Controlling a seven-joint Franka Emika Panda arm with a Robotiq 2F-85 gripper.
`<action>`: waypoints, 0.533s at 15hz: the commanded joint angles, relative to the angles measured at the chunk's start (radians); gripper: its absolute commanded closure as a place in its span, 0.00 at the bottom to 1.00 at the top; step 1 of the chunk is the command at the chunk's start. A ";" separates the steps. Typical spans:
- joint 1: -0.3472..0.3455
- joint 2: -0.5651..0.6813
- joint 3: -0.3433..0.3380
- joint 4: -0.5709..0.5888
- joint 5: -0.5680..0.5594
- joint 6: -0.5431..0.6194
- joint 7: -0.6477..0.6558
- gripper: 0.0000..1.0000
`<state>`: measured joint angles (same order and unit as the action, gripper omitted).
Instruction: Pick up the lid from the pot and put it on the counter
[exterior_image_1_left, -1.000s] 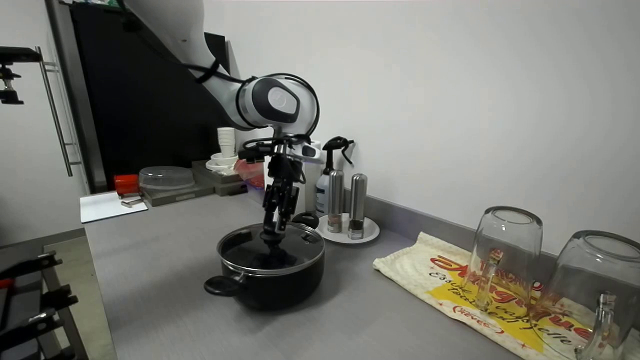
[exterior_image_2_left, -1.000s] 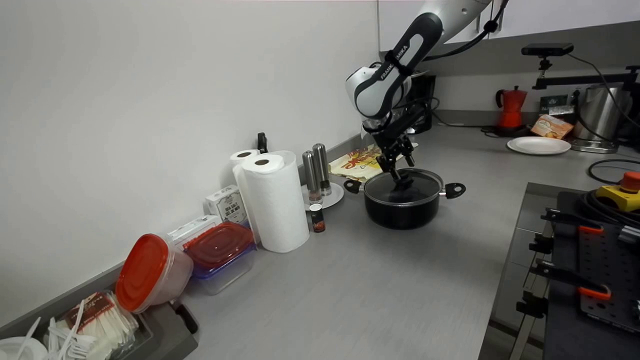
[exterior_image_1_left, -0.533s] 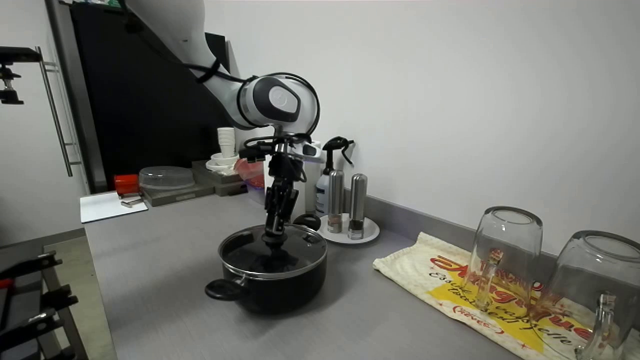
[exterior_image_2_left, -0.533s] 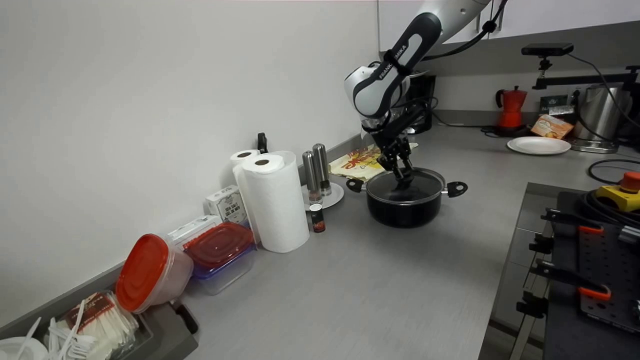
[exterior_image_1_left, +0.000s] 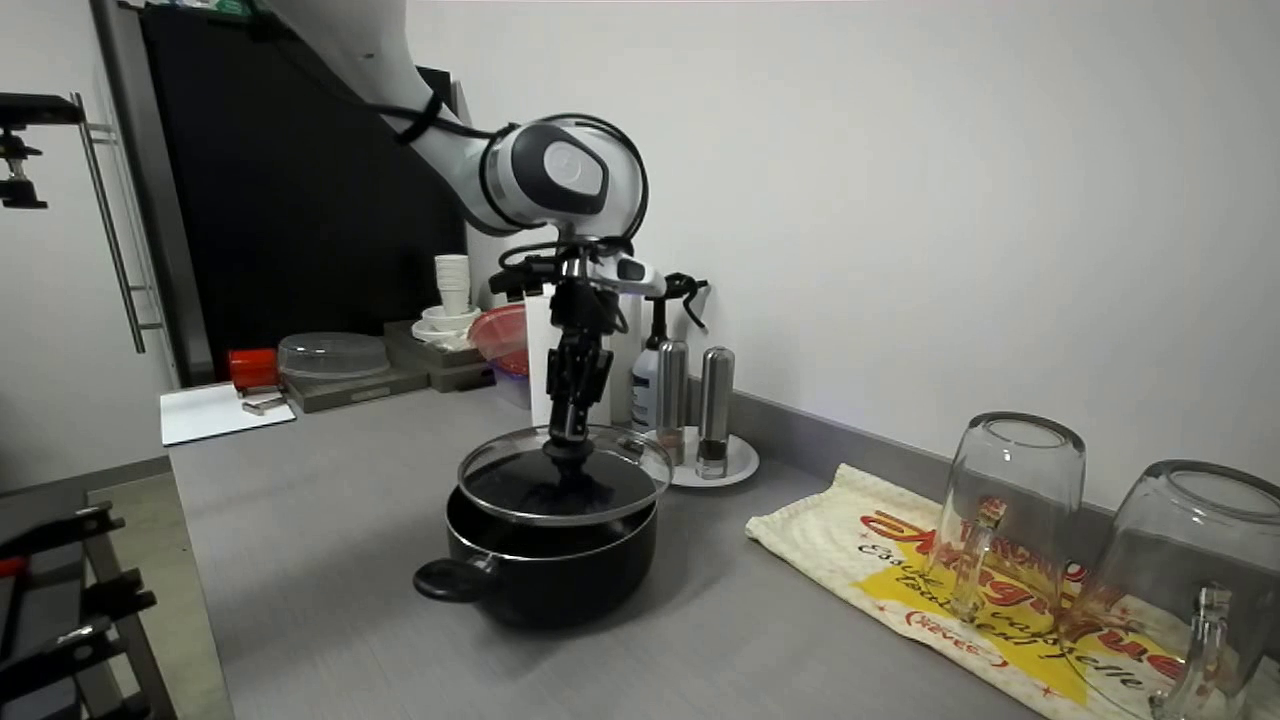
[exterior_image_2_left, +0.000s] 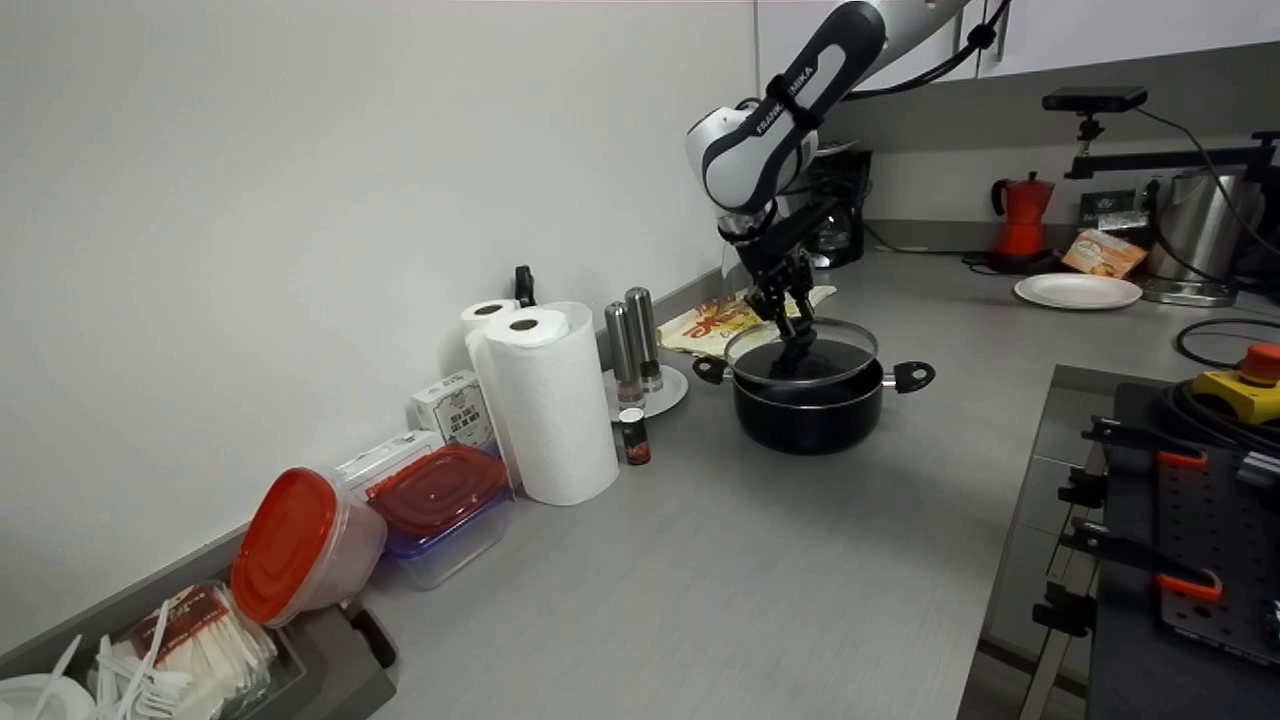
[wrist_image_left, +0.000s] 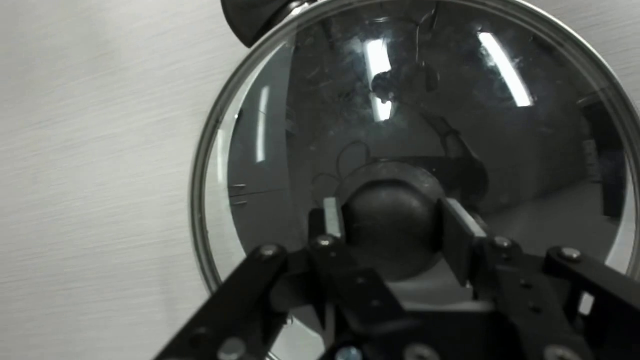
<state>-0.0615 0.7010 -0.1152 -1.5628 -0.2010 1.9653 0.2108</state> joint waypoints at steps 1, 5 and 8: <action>0.028 -0.102 -0.007 0.017 -0.004 -0.034 -0.009 0.76; 0.093 -0.161 0.021 0.039 -0.044 -0.050 -0.018 0.76; 0.178 -0.174 0.055 0.056 -0.106 -0.073 -0.019 0.76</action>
<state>0.0436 0.5487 -0.0841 -1.5301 -0.2481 1.9399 0.2028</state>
